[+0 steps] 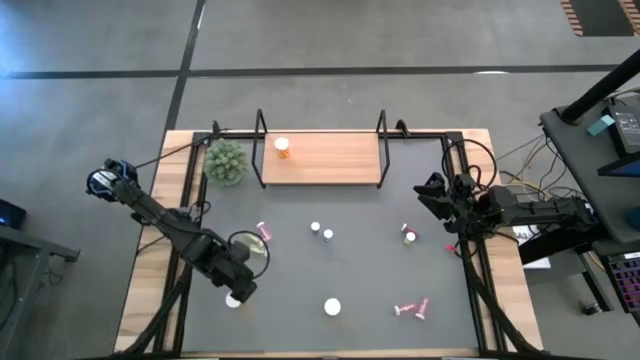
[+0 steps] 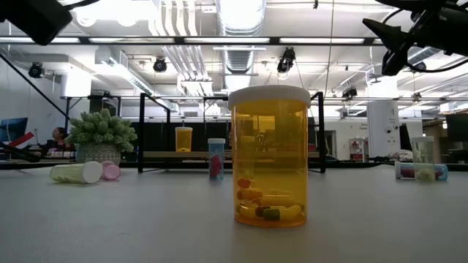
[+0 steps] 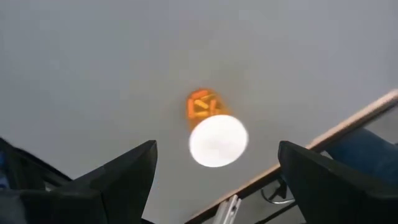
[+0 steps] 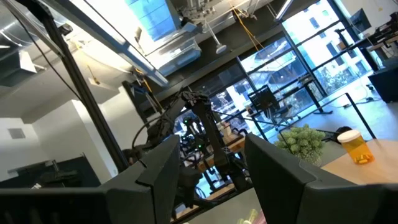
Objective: Pick and place medicine bottles onto shelf by color
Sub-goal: Put the left orange pill bottle on the shelf aligned with the other orange pill bottle
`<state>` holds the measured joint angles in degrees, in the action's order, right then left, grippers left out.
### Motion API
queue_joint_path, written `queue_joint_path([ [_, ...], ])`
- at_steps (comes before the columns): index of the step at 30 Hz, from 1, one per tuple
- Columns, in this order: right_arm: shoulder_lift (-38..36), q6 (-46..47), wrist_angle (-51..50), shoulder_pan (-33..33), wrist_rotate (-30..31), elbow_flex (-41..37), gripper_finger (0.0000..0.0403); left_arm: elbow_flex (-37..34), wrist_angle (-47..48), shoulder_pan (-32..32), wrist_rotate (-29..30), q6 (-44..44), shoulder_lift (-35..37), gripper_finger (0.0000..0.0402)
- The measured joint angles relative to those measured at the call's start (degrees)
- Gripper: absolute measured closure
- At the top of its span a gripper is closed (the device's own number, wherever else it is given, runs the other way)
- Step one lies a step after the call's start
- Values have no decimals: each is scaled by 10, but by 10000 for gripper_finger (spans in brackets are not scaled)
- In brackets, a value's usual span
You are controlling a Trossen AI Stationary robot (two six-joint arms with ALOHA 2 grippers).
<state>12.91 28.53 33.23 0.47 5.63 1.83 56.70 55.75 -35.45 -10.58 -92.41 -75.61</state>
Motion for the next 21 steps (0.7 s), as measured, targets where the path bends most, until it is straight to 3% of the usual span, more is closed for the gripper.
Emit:
queue_joint_path([
  [21, 0, 0, 0, 0, 0, 0, 232, -71, -114, -23, 1, -76, -26, 84],
])
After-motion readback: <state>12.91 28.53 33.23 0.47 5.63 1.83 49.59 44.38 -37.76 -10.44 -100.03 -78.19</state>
